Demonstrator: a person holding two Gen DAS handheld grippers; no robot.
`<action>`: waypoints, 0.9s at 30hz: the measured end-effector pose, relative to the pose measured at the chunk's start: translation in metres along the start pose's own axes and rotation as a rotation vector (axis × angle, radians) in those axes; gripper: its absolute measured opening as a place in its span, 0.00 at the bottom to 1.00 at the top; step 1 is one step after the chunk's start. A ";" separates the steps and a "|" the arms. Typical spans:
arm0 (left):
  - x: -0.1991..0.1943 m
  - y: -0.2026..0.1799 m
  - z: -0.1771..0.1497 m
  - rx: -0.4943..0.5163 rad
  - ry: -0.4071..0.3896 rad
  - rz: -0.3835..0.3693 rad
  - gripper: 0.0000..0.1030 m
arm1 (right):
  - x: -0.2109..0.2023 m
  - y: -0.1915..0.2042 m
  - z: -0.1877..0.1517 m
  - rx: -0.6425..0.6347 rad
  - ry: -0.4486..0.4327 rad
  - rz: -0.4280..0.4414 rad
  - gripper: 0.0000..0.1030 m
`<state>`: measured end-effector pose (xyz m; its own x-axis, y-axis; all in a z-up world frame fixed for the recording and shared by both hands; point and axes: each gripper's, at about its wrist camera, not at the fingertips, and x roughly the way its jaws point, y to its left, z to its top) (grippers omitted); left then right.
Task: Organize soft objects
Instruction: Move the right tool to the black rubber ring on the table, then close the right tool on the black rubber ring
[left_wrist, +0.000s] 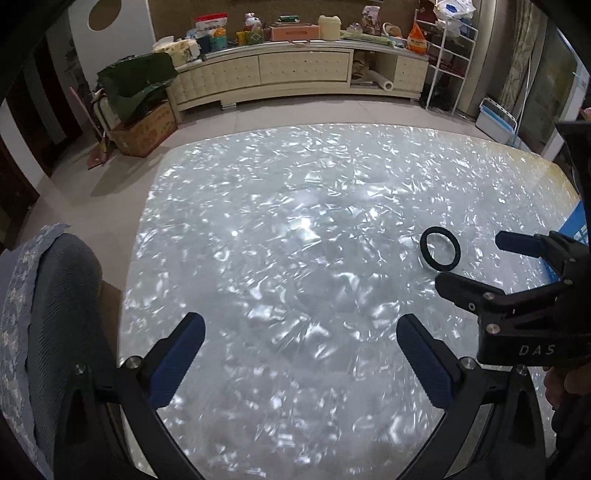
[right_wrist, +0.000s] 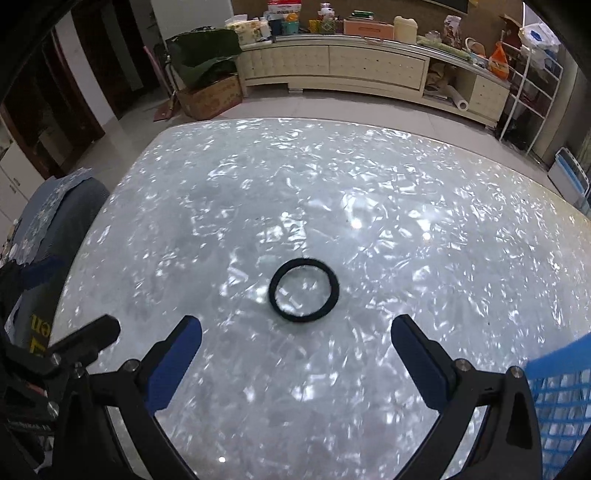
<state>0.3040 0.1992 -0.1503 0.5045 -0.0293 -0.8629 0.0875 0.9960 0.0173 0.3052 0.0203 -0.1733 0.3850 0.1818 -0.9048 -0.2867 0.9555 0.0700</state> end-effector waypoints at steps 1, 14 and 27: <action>0.005 -0.001 0.002 0.006 0.004 -0.007 1.00 | 0.004 0.000 0.002 0.001 0.001 -0.008 1.00; 0.033 0.002 0.019 -0.011 0.008 -0.069 1.00 | 0.029 -0.001 0.022 -0.016 0.042 -0.047 0.70; 0.029 0.009 0.019 -0.031 -0.005 -0.054 1.00 | 0.029 0.023 0.013 -0.137 0.052 -0.023 0.08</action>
<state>0.3360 0.2062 -0.1659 0.5039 -0.0831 -0.8597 0.0877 0.9951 -0.0448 0.3212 0.0501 -0.1924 0.3478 0.1440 -0.9264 -0.3963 0.9181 -0.0060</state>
